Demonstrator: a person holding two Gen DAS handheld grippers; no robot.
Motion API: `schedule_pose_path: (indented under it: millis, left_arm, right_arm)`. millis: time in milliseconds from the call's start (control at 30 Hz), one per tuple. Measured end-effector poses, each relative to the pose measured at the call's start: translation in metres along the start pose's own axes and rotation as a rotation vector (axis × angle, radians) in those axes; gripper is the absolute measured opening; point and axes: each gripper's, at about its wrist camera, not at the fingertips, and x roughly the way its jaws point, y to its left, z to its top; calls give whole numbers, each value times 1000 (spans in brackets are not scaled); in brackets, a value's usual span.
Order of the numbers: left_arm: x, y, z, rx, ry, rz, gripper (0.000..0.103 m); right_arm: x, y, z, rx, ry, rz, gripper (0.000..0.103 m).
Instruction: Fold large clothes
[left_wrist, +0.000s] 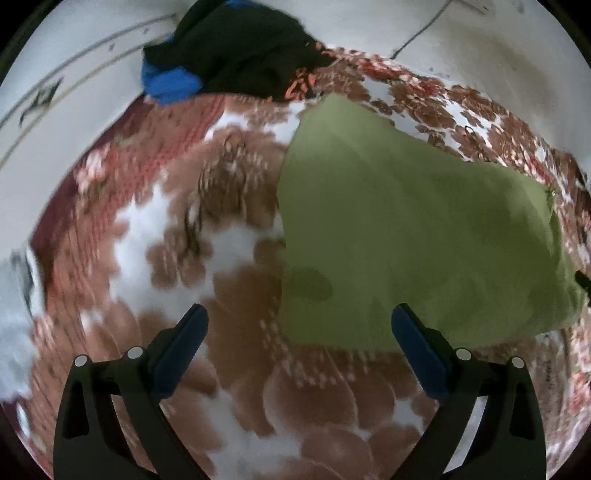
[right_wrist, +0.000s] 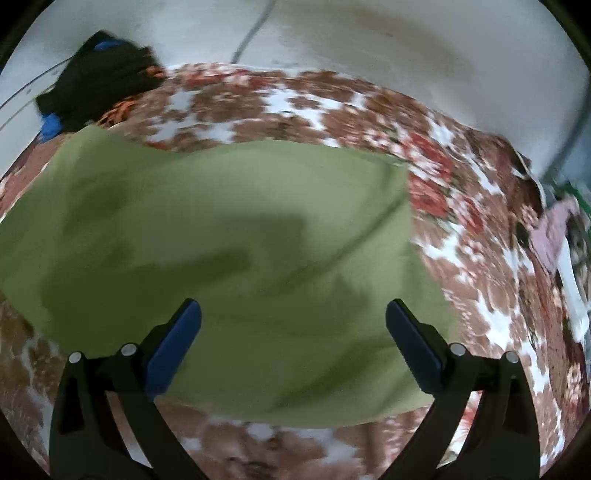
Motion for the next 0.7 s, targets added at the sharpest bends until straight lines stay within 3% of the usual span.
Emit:
schedule_pose_path:
  millis: [100, 200, 400, 700]
  left_arm:
    - [5, 3, -21, -86, 14, -57, 98]
    - [14, 4, -41, -216, 2, -161, 98]
    - [45, -2, -67, -410, 11, -318, 97]
    - [76, 3, -62, -526, -76, -477, 97]
  right_arm:
    - [-7, 24, 2, -17, -3, 42, 98]
    - [-10, 47, 3, -43, 1, 71, 98]
    - [-12, 71, 5, -76, -3, 84, 98]
    - [5, 76, 16, -80, 23, 56, 98]
